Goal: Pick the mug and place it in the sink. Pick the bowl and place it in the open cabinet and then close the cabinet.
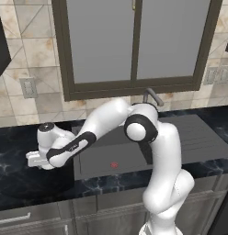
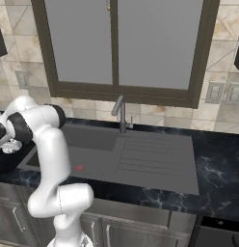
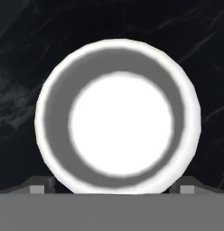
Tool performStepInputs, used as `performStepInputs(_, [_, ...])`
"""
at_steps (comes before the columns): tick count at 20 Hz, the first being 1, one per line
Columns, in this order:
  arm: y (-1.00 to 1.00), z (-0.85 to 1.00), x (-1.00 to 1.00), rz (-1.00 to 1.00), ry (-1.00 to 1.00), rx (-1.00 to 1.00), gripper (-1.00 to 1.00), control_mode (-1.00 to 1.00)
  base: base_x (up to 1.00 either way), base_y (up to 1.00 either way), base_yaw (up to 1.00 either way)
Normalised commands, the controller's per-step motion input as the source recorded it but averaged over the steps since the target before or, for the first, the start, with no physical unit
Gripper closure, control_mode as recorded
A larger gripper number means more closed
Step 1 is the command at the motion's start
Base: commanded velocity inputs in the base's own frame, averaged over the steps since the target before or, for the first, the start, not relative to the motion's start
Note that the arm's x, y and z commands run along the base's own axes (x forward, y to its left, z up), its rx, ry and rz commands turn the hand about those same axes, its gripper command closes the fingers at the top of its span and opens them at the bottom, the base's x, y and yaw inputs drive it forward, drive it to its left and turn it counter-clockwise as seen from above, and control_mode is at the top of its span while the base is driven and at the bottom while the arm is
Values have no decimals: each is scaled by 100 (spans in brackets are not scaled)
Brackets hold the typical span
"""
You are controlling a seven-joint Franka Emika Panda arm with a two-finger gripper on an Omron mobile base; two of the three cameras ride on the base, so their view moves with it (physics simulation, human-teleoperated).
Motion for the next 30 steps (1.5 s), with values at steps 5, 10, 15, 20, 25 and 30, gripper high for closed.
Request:
performStepInputs(5, [0,-7,9,0,0,0,-100,-100,0,0,0])
performStepInputs(10, [1,-13,7,0,0,0,100,-100,0,0,0])
performStepInputs(15, [0,-14,0,0,0,0,100,-100,0,0,0])
performStepInputs(20, [0,-16,0,0,0,2,100,-100,0,0,0])
performStepInputs(25, [3,-46,0,0,4,8,100,-100,0,0,0])
performStepInputs(30, [1,-80,-21,0,13,10,100,-100,0,0,0])
